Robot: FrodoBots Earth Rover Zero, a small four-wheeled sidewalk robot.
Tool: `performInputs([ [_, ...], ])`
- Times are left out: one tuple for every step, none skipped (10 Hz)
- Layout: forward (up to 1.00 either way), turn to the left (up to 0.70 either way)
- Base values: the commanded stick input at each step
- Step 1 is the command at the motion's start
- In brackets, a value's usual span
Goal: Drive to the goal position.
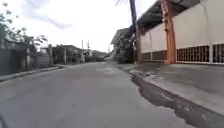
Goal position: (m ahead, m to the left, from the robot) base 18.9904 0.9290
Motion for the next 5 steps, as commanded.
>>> performInputs([
  [1.0,0.0],
  [1.0,0.0],
  [1.0,0.0],
  [1.0,0.0],
  [1.0,0.0],
])
